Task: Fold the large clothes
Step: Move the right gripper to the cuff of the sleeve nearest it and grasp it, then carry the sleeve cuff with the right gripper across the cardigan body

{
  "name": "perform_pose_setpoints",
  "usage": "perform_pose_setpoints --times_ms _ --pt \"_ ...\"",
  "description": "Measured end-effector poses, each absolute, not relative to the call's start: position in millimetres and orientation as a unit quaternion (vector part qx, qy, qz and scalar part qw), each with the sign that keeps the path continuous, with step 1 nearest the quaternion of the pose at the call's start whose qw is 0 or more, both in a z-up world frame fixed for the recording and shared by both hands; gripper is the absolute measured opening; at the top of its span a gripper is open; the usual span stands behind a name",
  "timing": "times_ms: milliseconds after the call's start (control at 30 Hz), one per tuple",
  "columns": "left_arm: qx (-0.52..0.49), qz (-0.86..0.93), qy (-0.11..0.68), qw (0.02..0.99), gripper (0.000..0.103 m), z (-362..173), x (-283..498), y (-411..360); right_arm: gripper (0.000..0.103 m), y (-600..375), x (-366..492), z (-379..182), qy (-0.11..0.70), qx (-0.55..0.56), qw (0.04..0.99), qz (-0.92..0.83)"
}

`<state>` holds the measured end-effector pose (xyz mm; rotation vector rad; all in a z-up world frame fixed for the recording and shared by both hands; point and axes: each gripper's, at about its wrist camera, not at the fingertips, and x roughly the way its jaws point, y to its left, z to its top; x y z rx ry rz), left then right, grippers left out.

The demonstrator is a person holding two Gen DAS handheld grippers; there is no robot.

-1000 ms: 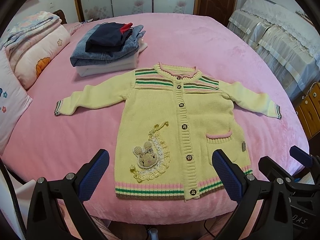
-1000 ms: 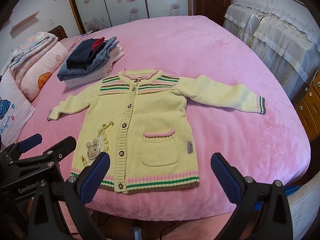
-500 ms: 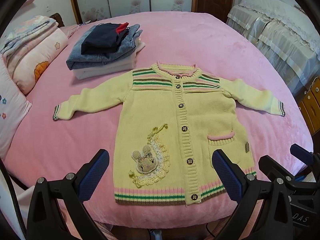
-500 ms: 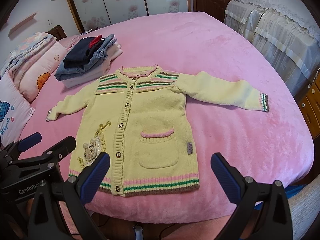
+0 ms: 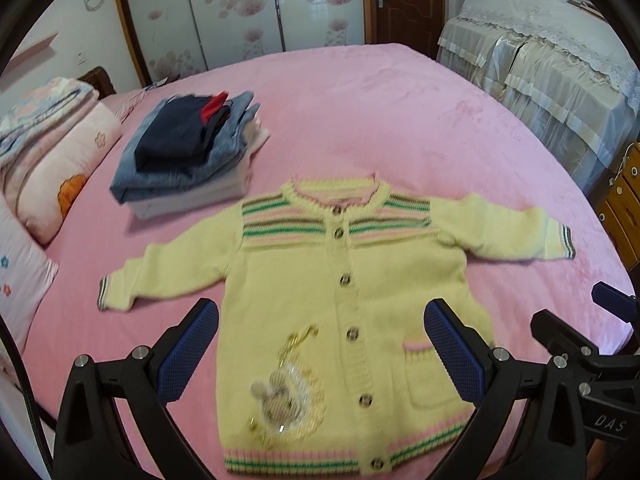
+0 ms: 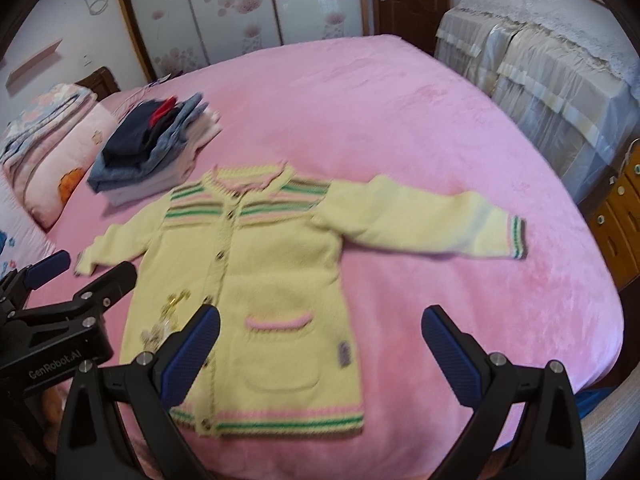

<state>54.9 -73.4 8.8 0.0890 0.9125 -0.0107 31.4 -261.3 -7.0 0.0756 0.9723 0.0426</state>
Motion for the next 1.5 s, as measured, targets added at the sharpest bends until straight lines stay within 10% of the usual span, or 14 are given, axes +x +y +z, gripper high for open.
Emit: perform_pose_setpoints --times_ms 967,1300,1400,1500 --pt "0.040 -0.083 0.439 0.894 0.102 -67 196 -186 0.084 -486 93 -118 0.462 0.308 0.826 -0.099" --pt "0.047 -0.110 0.464 0.878 0.102 -98 207 -211 0.048 -514 115 -158 0.448 0.396 0.795 -0.101" --pt "0.055 -0.111 0.466 0.876 0.100 -100 213 -221 0.014 -519 119 -159 0.447 0.379 0.801 -0.120" --pt "0.073 -0.103 0.466 0.876 0.093 -100 215 -230 0.011 -517 120 -155 0.443 0.364 0.810 -0.121"
